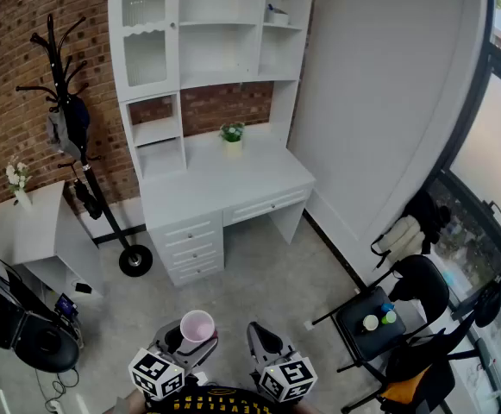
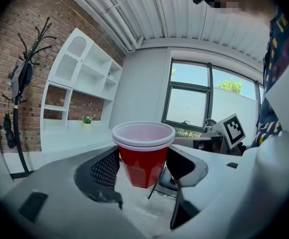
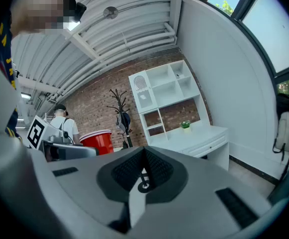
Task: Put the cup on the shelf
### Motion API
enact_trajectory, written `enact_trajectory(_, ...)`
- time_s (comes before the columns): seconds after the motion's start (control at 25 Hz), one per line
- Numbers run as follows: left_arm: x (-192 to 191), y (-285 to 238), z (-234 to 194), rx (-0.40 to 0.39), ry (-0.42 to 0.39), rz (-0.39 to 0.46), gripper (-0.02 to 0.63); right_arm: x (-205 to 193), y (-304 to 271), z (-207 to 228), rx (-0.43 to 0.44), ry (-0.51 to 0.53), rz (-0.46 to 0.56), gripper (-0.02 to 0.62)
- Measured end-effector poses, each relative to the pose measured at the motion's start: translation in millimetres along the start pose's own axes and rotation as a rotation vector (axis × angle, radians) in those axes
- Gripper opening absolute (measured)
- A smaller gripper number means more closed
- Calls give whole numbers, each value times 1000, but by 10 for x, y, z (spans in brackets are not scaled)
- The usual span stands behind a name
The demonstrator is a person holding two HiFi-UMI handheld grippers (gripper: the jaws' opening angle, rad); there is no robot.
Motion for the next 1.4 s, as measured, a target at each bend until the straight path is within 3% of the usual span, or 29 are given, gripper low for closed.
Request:
enact_trajectory(0.32, 2, 91, -232, -15, -3, -17, 295, -96, -174, -169, -10, -15, -3, -8)
enact_trajectory(0.6, -72, 205, -344, -47, 9, -40, 295, -215, -134, -293, -67, -25, -10, -7)
enact_trajectory(1.0, -250, -4, -534, -67, 62, -77, 295, -356, -299, -158, -99, -62, -48, -6)
enact_trajectory(1.4, -78, -427, -1229, 72, 41, -82, 295, -295, -1337, 297, 22, -94, -69, -8)
Point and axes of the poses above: the fingertips, and each gripper's own axes: y backward along the fingers, z to its right, x out of its top, the point moved 8 cm from there along y, backward along the fingers, and after that the axes turned 6 degrees about z, right-handed, at the moved point
